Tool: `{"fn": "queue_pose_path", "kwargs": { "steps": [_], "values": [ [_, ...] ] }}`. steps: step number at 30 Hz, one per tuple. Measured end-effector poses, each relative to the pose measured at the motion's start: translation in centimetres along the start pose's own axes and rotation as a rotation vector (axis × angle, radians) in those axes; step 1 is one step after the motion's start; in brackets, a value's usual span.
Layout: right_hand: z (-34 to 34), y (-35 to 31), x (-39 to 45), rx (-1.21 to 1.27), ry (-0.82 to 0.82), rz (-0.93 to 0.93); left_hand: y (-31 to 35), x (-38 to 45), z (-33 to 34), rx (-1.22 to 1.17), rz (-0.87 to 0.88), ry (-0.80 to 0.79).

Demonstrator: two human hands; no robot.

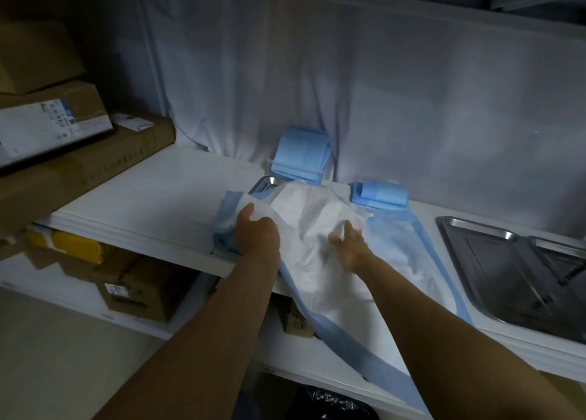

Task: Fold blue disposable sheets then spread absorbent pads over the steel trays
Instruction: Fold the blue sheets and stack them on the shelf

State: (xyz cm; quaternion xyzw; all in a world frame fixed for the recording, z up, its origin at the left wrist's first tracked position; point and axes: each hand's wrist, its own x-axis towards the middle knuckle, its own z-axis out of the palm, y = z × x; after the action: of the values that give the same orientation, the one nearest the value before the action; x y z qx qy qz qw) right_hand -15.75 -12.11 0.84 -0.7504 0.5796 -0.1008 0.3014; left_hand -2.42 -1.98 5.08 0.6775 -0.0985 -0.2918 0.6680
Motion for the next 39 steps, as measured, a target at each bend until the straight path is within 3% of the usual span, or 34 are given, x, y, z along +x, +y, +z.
{"fn": "queue_pose_path", "kwargs": {
  "steps": [5, 9, 11, 14, 16, 18, 21, 23, 25, 27, 28, 31, 33, 35, 37, 39],
  "values": [
    [0.7, 1.7, 2.3, -0.218, -0.055, 0.051, 0.0, 0.0, -1.6, 0.091, 0.228, 0.231],
    [-0.3, 2.3, 4.0, -0.278, -0.156, -0.037, 0.4, 0.1, -1.5, 0.208, 0.335, 0.186],
    [-0.8, 1.2, 2.8, -0.224, -0.042, -0.049, 0.9, -0.6, -0.7, 0.328, 0.381, 0.142],
    [-1.9, -0.6, 0.8, 0.236, 0.234, 0.007, 1.5, -2.5, 0.7, 0.466, 0.523, 0.026],
    [-3.5, -1.5, -0.6, 0.623, 0.124, 0.041, 1.5, -4.4, 1.2, 0.593, 0.669, -0.094],
    [-5.5, -2.0, -2.1, 0.821, -0.018, 0.049, 1.1, -5.8, 1.8, 0.723, 0.813, -0.283],
    [-8.9, -1.9, -3.2, 1.010, -0.160, 0.092, 0.3, -7.2, 2.8, 0.965, 0.902, -0.549],
    [-11.0, -1.8, -4.0, 1.056, -0.275, 0.145, -0.4, -8.2, 3.5, 1.066, 0.846, -0.654],
    [-11.9, -1.9, -5.0, 0.729, -0.263, 0.151, -1.1, -8.9, 4.1, 1.139, 0.795, -0.715],
    [-11.6, -1.3, -6.0, 0.307, -0.060, 0.156, -1.6, -9.4, 4.4, 1.136, 0.759, -0.723],
    [-11.3, -0.5, -6.1, 0.270, 0.031, 0.149, -2.0, -9.6, 4.4, 1.113, 0.786, -0.724],
    [-10.8, 2.1, -5.7, 0.590, 0.197, 0.113, -2.9, -10.2, 3.3, 1.003, 1.040, -0.574],
    [-11.2, 3.2, -6.2, 0.821, 0.273, 0.070, -3.0, -10.1, 2.3, 0.936, 0.989, -0.370],
    [-11.9, 4.5, -6.2, 0.970, 0.375, 0.096, -3.4, -9.3, 1.7, 0.946, 0.889, -0.284],
    [-12.1, 5.9, -7.1, 0.989, 0.443, 0.183, -3.7, -9.1, 1.5, 1.061, 0.911, -0.307],
    [-11.6, 8.1, -7.5, 0.806, 0.415, 0.265, -4.1, -9.0, 1.4, 1.037, 1.018, -0.292]
  ]
}}
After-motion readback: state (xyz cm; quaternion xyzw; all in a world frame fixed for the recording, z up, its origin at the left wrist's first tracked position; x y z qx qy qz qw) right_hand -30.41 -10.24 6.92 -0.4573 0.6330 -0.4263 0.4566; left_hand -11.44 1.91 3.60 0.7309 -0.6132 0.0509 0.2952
